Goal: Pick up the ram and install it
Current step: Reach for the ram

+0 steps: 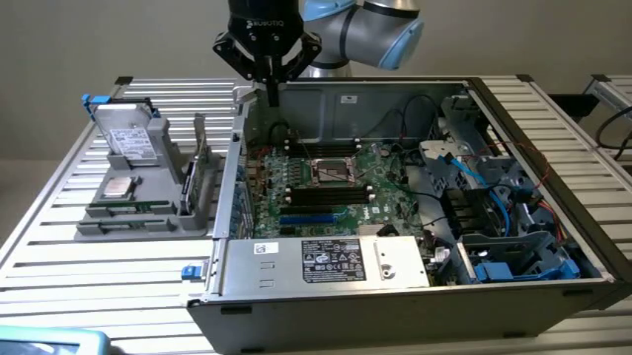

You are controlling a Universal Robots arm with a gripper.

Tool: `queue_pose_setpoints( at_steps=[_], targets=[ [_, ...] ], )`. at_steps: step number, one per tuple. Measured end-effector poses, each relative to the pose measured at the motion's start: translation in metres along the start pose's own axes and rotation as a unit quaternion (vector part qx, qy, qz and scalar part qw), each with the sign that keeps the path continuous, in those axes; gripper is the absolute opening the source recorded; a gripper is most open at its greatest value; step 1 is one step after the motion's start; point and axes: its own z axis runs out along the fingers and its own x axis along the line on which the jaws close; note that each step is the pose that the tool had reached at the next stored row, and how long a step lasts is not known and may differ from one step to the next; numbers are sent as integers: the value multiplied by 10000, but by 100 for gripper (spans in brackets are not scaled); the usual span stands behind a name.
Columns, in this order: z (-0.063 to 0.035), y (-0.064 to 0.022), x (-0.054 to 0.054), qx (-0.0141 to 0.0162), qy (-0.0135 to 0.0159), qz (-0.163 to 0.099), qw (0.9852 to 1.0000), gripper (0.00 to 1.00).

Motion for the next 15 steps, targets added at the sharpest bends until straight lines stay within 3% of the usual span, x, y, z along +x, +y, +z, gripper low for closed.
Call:
queue_pose_setpoints(
  at_steps=[3,15],
  targets=[
    [-1,-6,82,-1,-4,0,10000,11],
    [-19,-86,621,0,-4,-1,10000,11]
  ],
)
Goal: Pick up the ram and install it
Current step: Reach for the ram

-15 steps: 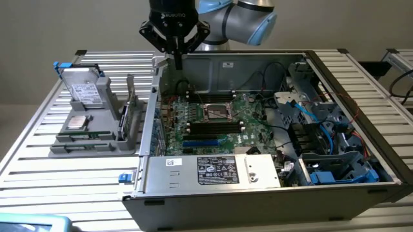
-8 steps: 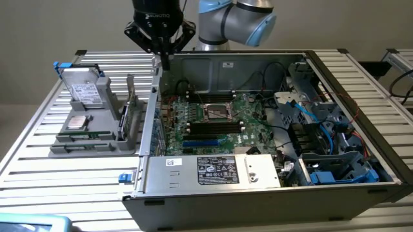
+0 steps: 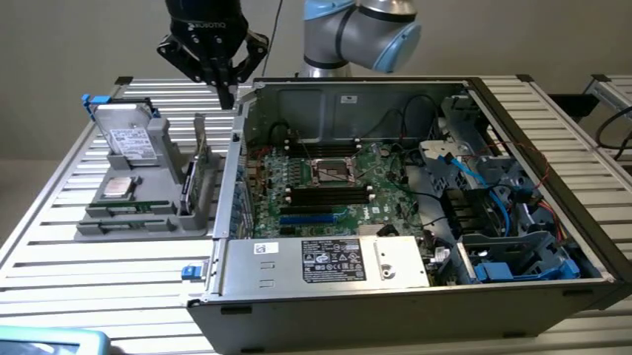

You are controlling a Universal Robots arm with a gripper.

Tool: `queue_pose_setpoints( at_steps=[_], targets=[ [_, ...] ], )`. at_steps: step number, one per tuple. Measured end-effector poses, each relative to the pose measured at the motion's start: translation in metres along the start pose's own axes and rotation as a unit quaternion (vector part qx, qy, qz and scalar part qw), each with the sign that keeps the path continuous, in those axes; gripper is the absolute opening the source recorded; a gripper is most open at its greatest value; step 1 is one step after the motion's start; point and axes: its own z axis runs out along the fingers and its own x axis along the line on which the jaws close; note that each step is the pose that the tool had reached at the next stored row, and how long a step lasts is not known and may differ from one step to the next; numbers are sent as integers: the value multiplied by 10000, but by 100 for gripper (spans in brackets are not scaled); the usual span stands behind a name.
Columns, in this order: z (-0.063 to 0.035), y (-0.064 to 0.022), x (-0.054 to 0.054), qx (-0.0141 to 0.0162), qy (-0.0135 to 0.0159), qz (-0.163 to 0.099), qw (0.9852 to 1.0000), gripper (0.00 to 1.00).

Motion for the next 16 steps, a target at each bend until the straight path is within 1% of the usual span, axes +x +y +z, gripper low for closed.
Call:
queue_pose_setpoints(
  at_steps=[3,7,9,12,16],
  targets=[
    [-4,-21,130,13,-1,-1,10000,11],
    [-8,-39,292,76,-5,-2,10000,11],
    [-10,-46,361,96,2,-2,10000,11],
    [-13,-58,480,114,13,-2,9999,11],
    [-14,-73,662,129,15,-2,9999,11]
  ],
)
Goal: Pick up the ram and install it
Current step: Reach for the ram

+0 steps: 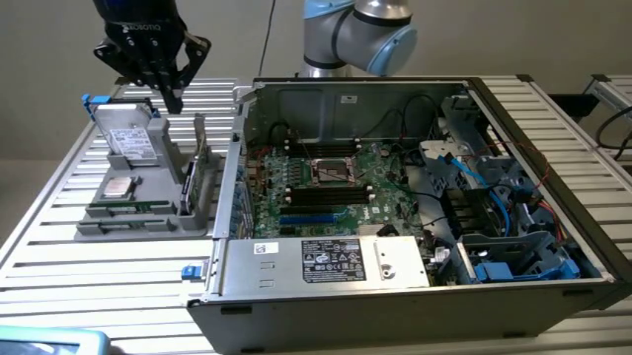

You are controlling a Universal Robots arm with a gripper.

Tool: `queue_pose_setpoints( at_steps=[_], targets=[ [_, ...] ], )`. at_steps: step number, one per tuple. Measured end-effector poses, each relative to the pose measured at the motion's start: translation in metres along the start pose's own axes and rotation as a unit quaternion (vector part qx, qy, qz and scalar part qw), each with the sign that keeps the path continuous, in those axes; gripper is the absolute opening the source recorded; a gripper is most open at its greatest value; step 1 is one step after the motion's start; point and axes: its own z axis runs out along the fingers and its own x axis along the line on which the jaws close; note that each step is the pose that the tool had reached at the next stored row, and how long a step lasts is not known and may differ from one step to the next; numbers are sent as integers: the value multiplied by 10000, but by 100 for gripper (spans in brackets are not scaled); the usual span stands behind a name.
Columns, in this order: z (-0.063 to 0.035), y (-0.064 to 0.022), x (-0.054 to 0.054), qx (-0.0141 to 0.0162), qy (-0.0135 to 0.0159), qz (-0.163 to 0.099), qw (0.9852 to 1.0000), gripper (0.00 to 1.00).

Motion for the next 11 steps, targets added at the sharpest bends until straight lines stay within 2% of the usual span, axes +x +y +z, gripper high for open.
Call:
queue_pose_setpoints(
  at_steps=[3,8,11],
  targets=[
    [5,-10,134,16,-1,-1,10000,11],
    [36,-27,366,68,-4,-2,10000,11],
    [80,-38,501,74,-3,-2,10000,11]
  ],
)
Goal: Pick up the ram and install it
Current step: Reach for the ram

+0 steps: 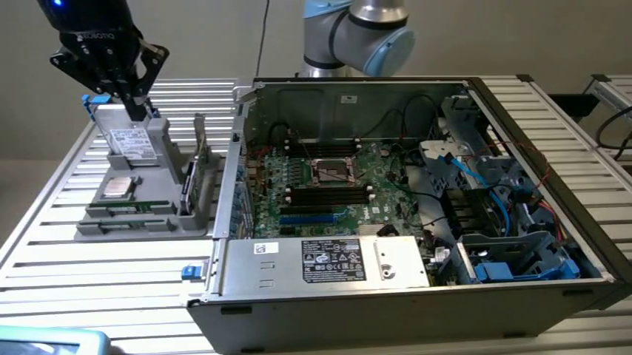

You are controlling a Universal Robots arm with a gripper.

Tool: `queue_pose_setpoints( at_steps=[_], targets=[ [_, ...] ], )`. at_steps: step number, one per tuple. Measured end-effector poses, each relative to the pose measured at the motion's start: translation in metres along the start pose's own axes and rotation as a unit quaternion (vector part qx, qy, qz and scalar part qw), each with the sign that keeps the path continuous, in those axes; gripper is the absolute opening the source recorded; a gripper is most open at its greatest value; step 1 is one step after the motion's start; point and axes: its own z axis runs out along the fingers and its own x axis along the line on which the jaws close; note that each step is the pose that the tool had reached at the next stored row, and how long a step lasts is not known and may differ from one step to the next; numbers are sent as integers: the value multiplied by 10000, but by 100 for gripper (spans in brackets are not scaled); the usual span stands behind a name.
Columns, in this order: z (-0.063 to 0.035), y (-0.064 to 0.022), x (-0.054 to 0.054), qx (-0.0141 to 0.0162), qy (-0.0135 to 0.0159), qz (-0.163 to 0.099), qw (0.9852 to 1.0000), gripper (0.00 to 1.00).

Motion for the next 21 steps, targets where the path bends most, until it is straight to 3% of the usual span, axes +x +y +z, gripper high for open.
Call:
queue_pose_setpoints(
  at_steps=[10,15,21],
  targets=[
    [173,-35,443,1,2,0,10000,11],
    [263,-75,499,0,43,-38,10000,11],
    [373,-114,501,-32,114,-306,9995,11]
  ],
)
